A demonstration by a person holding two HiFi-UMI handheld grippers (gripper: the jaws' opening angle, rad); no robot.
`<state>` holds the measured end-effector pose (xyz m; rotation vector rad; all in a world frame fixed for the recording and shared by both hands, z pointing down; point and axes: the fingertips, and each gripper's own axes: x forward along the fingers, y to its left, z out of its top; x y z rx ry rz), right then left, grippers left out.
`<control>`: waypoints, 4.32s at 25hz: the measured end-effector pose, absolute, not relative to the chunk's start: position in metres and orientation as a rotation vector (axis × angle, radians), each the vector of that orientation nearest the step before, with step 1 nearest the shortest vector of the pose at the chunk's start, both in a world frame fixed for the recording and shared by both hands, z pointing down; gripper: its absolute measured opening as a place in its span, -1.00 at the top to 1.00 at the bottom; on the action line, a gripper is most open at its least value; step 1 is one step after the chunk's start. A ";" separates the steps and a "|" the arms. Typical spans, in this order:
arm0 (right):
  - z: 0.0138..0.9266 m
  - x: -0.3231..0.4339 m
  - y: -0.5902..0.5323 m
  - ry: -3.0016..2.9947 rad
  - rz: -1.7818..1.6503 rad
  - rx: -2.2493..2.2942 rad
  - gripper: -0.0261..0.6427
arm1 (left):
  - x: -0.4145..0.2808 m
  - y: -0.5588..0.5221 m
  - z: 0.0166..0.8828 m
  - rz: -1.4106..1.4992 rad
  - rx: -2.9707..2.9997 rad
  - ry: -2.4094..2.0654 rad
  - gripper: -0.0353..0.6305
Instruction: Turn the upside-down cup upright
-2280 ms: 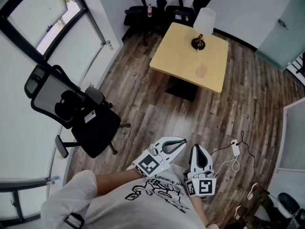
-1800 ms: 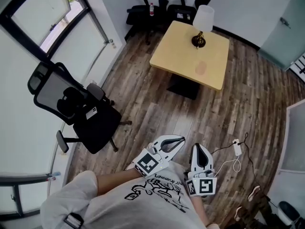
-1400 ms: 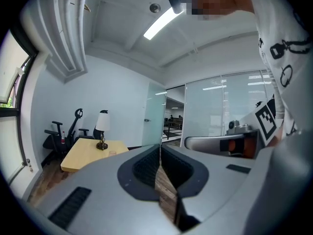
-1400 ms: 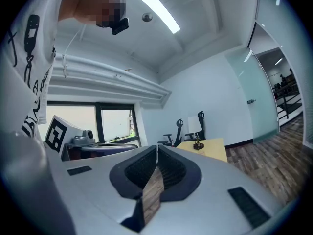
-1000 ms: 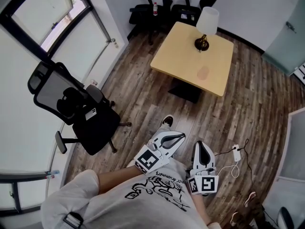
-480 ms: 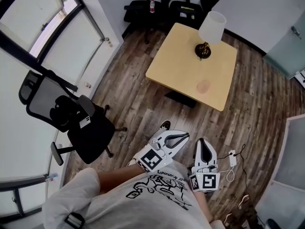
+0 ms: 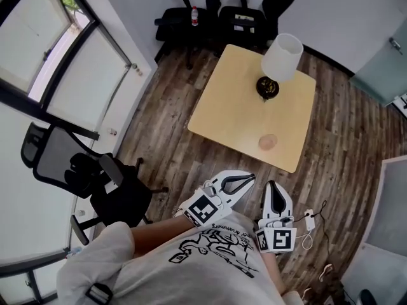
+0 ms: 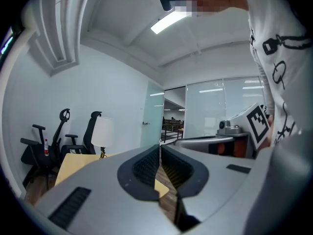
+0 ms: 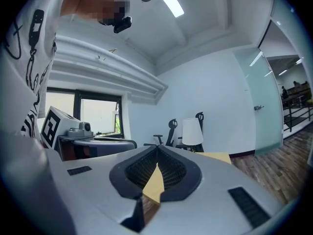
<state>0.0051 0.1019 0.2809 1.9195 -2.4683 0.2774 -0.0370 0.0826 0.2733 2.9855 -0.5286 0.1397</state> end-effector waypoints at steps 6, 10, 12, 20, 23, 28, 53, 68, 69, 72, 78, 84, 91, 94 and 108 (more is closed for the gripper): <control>0.281 0.014 0.048 -2.447 0.273 1.948 0.85 | -0.027 0.029 0.271 0.127 3.007 -0.476 0.84; 0.287 0.012 0.029 -2.440 0.286 1.951 0.85 | -0.028 0.009 0.277 0.141 3.003 -0.448 0.84; 0.288 0.013 0.025 -2.435 0.289 1.955 0.85 | -0.027 0.003 0.281 0.150 2.995 -0.439 0.84; 0.302 0.034 0.023 -2.415 0.351 1.951 0.85 | -0.005 0.003 0.293 0.197 2.959 -0.398 0.84; 0.296 0.042 0.027 -2.434 0.348 1.933 0.85 | 0.006 0.010 0.295 0.217 2.953 -0.381 0.84; 0.291 0.059 0.030 -2.463 0.347 1.898 0.85 | 0.021 0.017 0.293 0.216 2.950 -0.389 0.84; 0.385 0.098 0.000 -2.455 0.352 1.748 0.85 | 0.056 -0.008 0.396 0.381 2.916 -0.373 0.64; 0.462 0.126 -0.020 -2.413 0.366 1.774 0.85 | 0.083 -0.044 0.504 0.593 2.920 -0.387 0.18; 0.467 0.125 -0.019 -2.411 0.371 1.776 0.85 | 0.084 -0.046 0.510 0.602 2.919 -0.390 0.16; 0.477 0.123 -0.018 -2.414 0.384 1.785 0.85 | 0.089 -0.052 0.525 0.617 2.919 -0.382 0.03; 0.498 0.125 -0.017 -2.405 0.415 1.790 0.85 | 0.098 -0.060 0.549 0.651 2.941 -0.354 -0.04; 0.514 0.130 -0.012 -2.399 0.455 1.818 0.85 | 0.110 -0.064 0.559 0.621 3.003 -0.294 -0.06; 0.527 0.130 -0.002 -2.385 0.511 1.838 0.85 | 0.120 -0.062 0.565 0.618 3.045 -0.252 -0.06; 0.531 0.129 0.001 -2.383 0.528 1.836 0.85 | 0.121 -0.065 0.566 0.606 3.040 -0.278 -0.06; 0.532 0.127 0.003 -2.400 0.572 1.846 0.85 | 0.114 -0.077 0.556 0.429 2.915 -0.349 0.01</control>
